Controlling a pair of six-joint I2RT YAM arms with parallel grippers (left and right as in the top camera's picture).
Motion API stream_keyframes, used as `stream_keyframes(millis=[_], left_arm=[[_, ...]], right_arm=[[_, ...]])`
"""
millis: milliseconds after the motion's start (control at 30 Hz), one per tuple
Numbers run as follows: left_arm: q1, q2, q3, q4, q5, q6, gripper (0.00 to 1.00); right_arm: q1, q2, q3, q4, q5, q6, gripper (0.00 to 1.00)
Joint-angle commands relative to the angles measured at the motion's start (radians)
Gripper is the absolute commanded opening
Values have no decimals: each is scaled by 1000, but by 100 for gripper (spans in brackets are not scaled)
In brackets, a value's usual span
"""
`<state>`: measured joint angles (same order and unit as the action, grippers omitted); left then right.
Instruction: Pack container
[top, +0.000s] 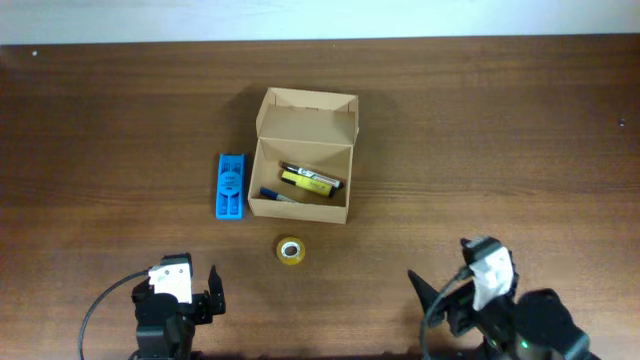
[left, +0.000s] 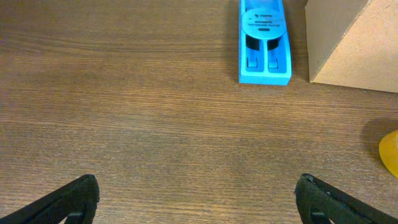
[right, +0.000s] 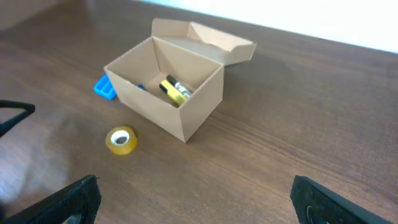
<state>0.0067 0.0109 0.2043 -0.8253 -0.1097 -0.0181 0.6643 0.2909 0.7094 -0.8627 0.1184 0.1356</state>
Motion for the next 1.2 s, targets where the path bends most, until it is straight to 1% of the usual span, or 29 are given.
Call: stream_keyframes(millis=[0,867,933,1000,1167], left_arm=[[-4,-6,-7,2,-8,19,100],[-4,8,-1,2,-16,19,100],[-4,46,29,2,-24,19,100],[-4,104,88,3,6,19,100],[-4,305,305,1,20,19,99]], right_arm=[[-6,-39,-13,3,37,23,99],[-6,-38,-14,3,36,23,99],[-6,-38,-14,3,36,23,99],[-6,-38,-14,3,36,23,99],[-6,-38,-14,3,36,23,99]])
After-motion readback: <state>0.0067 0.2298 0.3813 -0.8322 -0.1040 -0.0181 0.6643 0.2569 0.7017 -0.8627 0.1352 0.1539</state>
